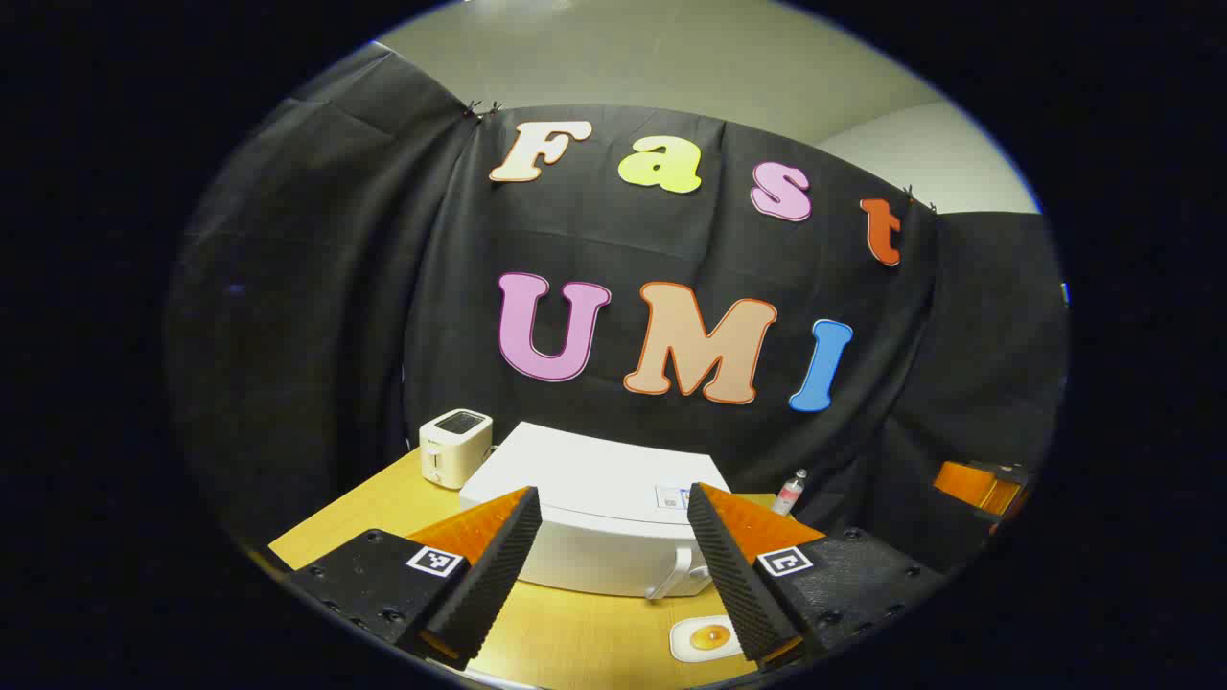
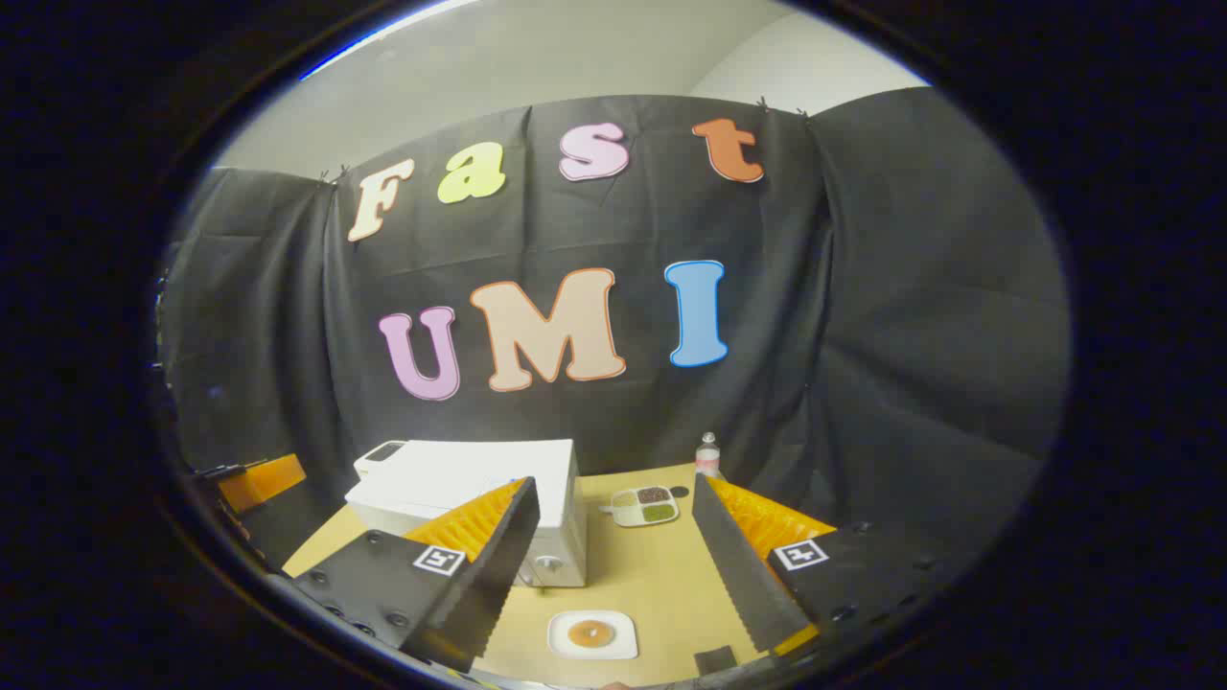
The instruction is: Open the microwave oven with the left hand, put the food in, and close the microwave oven.
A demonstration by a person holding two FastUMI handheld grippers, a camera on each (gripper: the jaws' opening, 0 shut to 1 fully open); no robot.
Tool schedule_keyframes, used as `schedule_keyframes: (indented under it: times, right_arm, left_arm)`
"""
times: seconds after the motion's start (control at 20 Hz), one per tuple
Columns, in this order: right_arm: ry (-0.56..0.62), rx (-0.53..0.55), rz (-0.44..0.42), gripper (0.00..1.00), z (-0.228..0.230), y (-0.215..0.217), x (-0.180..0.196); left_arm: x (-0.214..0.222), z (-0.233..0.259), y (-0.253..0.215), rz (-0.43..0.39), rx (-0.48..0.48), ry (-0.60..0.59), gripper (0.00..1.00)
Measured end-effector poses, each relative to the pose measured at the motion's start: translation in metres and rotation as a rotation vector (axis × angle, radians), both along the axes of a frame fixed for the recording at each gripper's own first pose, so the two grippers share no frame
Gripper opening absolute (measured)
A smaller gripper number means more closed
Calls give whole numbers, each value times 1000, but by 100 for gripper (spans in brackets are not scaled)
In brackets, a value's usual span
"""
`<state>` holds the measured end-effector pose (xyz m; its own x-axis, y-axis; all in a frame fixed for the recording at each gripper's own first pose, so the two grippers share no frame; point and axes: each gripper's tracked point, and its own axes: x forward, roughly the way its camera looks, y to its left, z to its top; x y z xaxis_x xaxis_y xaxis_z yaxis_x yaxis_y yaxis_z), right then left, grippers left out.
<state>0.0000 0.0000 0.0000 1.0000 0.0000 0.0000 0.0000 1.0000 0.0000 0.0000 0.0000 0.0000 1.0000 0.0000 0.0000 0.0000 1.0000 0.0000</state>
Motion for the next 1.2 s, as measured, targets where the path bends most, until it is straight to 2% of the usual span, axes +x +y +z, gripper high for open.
schedule_keyframes:
  times: [0.15, 0.2, 0.25, 0.6, 0.95, 1.2]
  right_arm:
    - [1, -5, -7, 95, 3, -6, 6]
    - [2, 0, -5, 95, 4, -7, 7]
    - [1, 3, -3, 95, 4, -6, 11]
    - [4, -40, 9, 95, 7, -7, 25]
    - [-14, -50, 17, 95, 12, -10, 29]
    - [-10, -62, 0, 95, 12, -17, 26]
  left_arm:
    - [5, -2, 5, 15, -6, 11, 96]
    - [7, -3, 7, 24, 3, 15, 93]
    - [8, -2, 9, 31, 13, 15, 96]
    - [8, 3, 17, 71, 71, 3, 96]
    - [10, -9, 8, 58, 73, 19, 96]
    - [17, -44, -5, 17, 80, 89, 96]
